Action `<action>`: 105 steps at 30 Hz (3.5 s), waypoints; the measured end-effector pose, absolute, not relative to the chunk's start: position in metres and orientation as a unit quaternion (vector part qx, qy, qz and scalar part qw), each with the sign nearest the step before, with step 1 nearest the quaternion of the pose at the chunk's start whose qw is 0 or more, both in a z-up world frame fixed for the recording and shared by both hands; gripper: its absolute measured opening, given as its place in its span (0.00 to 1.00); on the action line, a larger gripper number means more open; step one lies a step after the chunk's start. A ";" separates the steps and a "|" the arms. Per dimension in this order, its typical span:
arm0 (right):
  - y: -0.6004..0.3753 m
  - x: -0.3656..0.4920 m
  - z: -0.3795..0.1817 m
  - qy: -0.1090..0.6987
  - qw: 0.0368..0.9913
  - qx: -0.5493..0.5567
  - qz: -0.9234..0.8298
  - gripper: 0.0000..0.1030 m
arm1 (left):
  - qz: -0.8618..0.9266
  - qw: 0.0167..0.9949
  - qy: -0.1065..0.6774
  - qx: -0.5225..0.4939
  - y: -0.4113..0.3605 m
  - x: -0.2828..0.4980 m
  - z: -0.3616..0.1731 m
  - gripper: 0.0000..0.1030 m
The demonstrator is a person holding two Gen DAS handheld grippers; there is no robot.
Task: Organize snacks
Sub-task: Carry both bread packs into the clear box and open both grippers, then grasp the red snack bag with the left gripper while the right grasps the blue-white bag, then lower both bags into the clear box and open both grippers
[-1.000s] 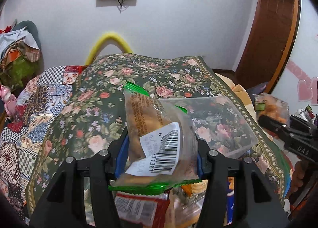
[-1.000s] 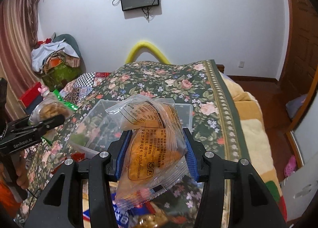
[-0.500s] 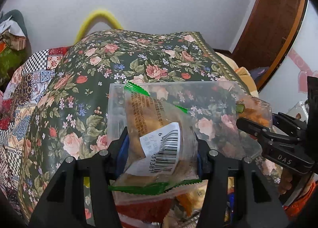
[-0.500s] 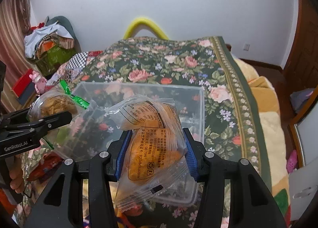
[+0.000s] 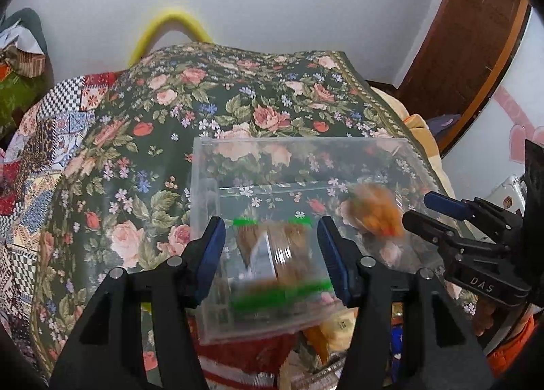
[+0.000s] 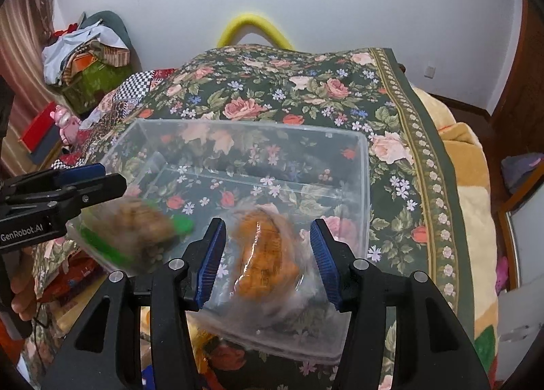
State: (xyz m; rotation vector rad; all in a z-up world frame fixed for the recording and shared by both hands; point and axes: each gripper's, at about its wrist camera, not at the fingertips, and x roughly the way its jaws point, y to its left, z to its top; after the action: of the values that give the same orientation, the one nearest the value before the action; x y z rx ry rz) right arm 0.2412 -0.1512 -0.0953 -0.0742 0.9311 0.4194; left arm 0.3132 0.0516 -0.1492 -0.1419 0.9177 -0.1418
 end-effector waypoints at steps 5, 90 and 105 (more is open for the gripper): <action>-0.154 0.231 -0.078 0.431 0.878 -0.031 0.205 0.48 | -0.068 0.904 0.419 -0.045 0.049 0.290 -0.126 0.56; -0.163 0.119 -0.062 0.411 0.882 0.006 0.232 0.32 | -0.015 0.944 0.326 -0.050 0.074 0.150 -0.088 0.25; -0.153 0.158 -0.019 0.344 0.909 0.015 0.236 0.32 | -0.032 0.954 0.295 -0.041 0.056 0.200 -0.064 0.25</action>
State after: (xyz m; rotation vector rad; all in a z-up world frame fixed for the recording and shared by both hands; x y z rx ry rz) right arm 0.1582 -0.1535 -0.0191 0.0302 0.7101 0.4868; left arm 0.2001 0.0561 -0.0641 -0.0838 0.5985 -0.0642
